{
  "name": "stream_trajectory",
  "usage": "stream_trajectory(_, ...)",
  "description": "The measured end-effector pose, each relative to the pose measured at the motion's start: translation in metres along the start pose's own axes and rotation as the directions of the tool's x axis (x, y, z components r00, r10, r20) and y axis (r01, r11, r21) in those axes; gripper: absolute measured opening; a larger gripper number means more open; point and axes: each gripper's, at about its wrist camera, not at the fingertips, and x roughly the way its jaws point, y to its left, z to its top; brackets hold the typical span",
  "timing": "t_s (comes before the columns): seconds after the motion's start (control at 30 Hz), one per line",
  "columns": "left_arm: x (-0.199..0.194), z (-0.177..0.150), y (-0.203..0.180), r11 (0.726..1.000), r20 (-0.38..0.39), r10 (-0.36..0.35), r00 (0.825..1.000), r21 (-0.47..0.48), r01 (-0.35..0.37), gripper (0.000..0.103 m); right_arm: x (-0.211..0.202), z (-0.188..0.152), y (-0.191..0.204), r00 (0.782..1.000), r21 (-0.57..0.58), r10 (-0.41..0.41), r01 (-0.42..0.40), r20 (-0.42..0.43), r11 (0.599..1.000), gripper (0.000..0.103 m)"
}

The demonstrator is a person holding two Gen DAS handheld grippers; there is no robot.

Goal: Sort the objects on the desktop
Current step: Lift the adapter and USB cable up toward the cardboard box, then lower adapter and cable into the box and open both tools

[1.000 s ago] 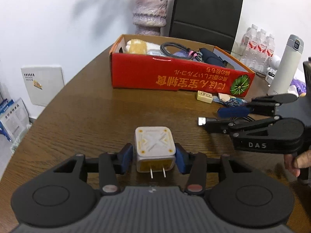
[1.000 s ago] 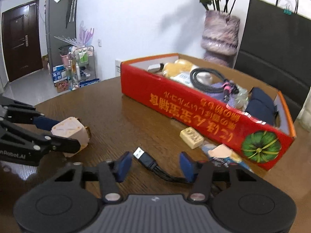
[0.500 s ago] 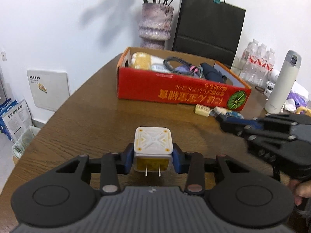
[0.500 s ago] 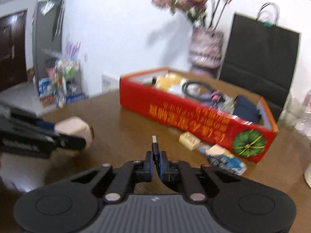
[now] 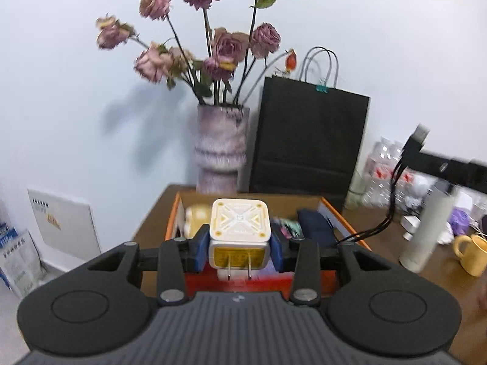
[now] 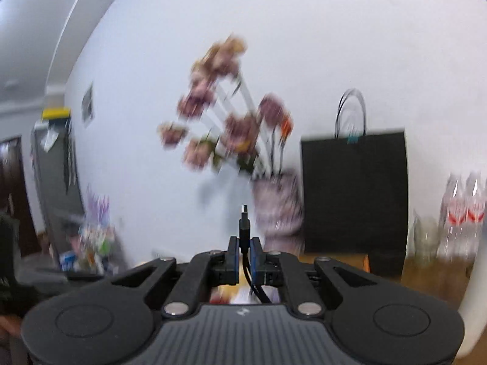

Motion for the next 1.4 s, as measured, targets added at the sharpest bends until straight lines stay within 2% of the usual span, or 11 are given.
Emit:
stream_trajectory(0.07,0.016,0.014,-0.002,1.000,-0.008,0.010,1.000,0.002,-0.010,0.040,0.014,0.016,-0.010,1.000,0.011,-0.004,0.003,0.028,1.000,0.006)
stream_trajectory(0.2,0.054,0.024,0.006,0.999,-0.063,0.015,0.998,-0.031,-0.017,0.040,0.049,0.033,-0.021,1.000,-0.022,-0.026,0.026,-0.005,0.999,0.006)
stream_trajectory(0.5,0.123,0.006,0.036,0.994,-0.195,0.023,0.981,-0.099,-0.044,0.040,0.127,0.002,-0.041,0.985,0.010,0.001,0.001,-0.175,1.000,0.006)
stream_trajectory(0.77,0.175,-0.009,0.036,0.996,-0.280,0.046,0.959,-0.059,-0.065,0.040,0.219,-0.039,-0.034,0.912,0.049,0.088,-0.074,-0.401,0.996,0.006)
stream_trajectory(1.03,0.199,-0.017,0.037,0.995,-0.339,0.063,0.939,-0.056,-0.087,0.040,0.273,-0.064,-0.032,0.829,0.031,0.031,-0.017,-0.558,0.999,0.010)
stream_trajectory(1.07,0.197,-0.017,0.037,0.996,-0.341,0.048,0.939,-0.052,-0.070,0.040,0.273,-0.064,-0.033,0.830,0.028,0.025,-0.012,-0.558,1.000,0.012)
stream_trajectory(1.1,0.198,-0.017,0.036,0.998,-0.345,0.036,0.938,-0.042,-0.054,0.040,0.271,-0.062,-0.034,0.832,0.027,0.016,-0.001,-0.554,1.000,0.024)
stream_trajectory(1.13,0.197,-0.018,0.035,0.998,-0.351,0.035,0.936,-0.030,-0.048,0.040,0.268,-0.059,-0.038,0.837,0.038,0.010,0.012,-0.547,0.999,0.046)
stream_trajectory(1.2,0.194,-0.020,0.036,0.998,-0.349,0.044,0.936,-0.025,-0.056,0.040,0.258,-0.051,-0.045,0.857,0.076,0.023,0.019,-0.515,0.997,0.066)
stream_trajectory(1.3,0.184,-0.020,0.041,0.999,-0.370,0.012,0.929,-0.037,-0.027,0.040,0.239,-0.041,-0.055,0.876,0.101,0.017,0.037,-0.482,0.994,0.066)
stream_trajectory(1.4,0.174,-0.022,0.038,0.999,-0.416,-0.015,0.909,-0.039,-0.002,0.040,0.228,-0.037,-0.058,0.879,0.112,0.015,0.043,-0.477,0.993,0.070)
